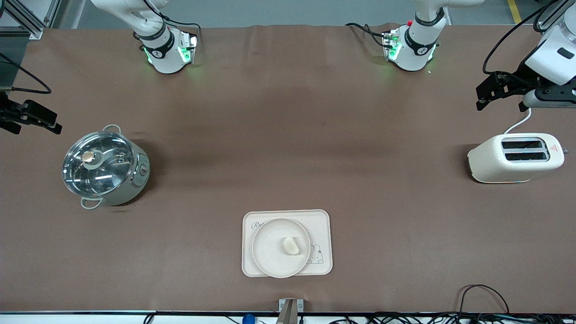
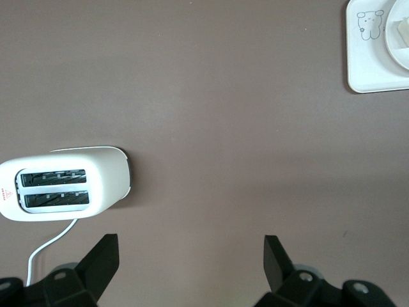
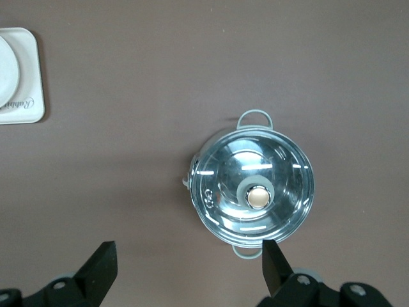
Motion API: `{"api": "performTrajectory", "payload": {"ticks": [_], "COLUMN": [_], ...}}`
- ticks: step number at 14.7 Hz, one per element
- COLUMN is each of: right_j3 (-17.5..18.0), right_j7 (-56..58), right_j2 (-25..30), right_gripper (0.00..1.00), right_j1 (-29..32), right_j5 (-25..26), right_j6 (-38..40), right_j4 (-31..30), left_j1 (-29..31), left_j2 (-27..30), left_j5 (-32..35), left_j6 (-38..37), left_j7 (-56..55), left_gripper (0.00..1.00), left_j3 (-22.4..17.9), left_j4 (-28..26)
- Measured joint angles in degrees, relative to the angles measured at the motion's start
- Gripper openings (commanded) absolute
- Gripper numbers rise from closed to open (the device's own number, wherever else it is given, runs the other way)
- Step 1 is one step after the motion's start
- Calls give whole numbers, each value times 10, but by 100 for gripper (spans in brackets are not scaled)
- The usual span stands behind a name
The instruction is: Place bun in plate and plate on tray
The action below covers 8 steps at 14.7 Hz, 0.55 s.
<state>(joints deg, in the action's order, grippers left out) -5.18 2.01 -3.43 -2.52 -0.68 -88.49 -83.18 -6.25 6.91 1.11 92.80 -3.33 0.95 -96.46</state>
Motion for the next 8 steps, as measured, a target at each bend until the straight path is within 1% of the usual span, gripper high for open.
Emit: {"api": "performTrajectory", "payload": {"ticks": [4, 8], "right_j3": [4, 20], "right_j7": [0, 2], "right_j2": [6, 6], "right_gripper": [100, 100], "right_j1": [-1, 15], "right_j5": [4, 5], "right_j6": [-1, -1], "right_j4": [22, 32], "left_j1": [0, 0], "left_j2": [-1, -2], "left_j5": [0, 0], "left_j6": [0, 1], "left_j7": [0, 3], "left_gripper": [100, 100], "left_j3": [0, 0], "left_j4": [0, 1]}}
